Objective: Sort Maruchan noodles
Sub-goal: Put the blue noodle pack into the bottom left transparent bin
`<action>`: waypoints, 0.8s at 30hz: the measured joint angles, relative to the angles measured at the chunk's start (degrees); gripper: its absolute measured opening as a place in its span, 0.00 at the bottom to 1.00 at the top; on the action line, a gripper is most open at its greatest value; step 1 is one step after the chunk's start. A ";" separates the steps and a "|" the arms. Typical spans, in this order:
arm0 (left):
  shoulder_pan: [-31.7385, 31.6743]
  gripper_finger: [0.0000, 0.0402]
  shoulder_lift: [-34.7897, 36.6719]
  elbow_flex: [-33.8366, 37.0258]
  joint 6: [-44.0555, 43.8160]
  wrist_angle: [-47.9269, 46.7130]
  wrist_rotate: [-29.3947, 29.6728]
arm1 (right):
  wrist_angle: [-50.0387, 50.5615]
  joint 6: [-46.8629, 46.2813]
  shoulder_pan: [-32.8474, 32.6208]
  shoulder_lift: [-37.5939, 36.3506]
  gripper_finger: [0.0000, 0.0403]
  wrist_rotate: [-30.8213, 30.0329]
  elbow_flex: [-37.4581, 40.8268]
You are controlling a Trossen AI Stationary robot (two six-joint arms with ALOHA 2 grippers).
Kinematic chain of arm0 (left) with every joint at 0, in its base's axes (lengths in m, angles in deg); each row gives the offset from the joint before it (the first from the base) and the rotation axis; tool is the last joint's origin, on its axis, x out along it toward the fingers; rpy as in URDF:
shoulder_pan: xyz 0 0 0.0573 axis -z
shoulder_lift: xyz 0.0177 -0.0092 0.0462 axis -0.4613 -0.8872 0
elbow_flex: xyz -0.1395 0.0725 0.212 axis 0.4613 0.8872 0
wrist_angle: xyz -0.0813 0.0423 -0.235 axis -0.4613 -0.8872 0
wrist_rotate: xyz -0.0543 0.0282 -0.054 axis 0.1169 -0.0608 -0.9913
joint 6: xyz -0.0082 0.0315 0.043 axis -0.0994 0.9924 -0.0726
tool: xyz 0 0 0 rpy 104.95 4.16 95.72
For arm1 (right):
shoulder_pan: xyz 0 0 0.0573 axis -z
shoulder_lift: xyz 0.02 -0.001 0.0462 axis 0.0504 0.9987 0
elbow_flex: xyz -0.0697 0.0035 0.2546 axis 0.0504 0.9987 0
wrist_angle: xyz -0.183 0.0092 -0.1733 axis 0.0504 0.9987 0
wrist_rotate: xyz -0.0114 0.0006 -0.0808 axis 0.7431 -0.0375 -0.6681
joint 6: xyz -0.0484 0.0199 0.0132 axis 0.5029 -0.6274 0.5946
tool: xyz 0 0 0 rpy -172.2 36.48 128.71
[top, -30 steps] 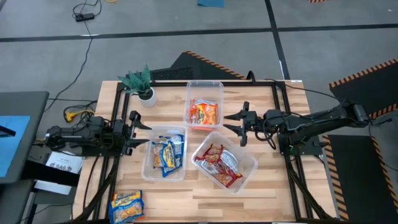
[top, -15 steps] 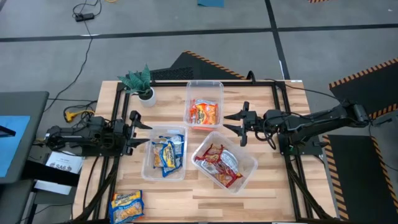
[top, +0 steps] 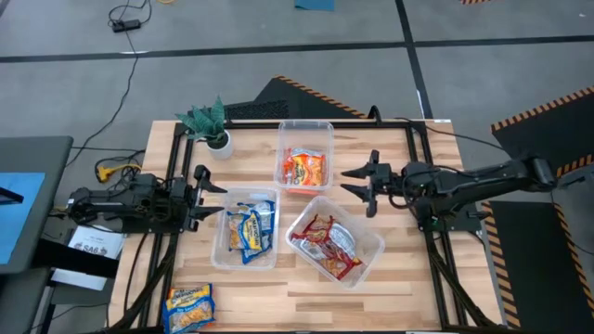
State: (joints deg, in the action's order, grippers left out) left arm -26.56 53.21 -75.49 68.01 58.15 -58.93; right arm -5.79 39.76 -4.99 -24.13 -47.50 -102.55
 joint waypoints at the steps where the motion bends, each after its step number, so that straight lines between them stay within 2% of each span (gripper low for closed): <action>1: 0.00 0.55 0.00 0.00 -0.06 -0.01 0.00 | 0.55 -0.05 -0.20 -1.04 0.45 0.01 0.56; 16: 0.00 0.55 0.00 0.00 0.44 0.06 0.00 | -2.55 0.40 -0.38 -18.91 0.45 0.00 11.72; 24: 0.00 0.55 0.00 0.00 0.50 0.19 0.07 | -2.37 0.58 -0.45 -24.78 0.45 -0.02 14.30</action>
State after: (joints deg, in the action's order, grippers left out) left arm -26.56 53.21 -75.49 68.51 58.34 -58.87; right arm -8.15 40.34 -5.44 -48.91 -47.52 -88.25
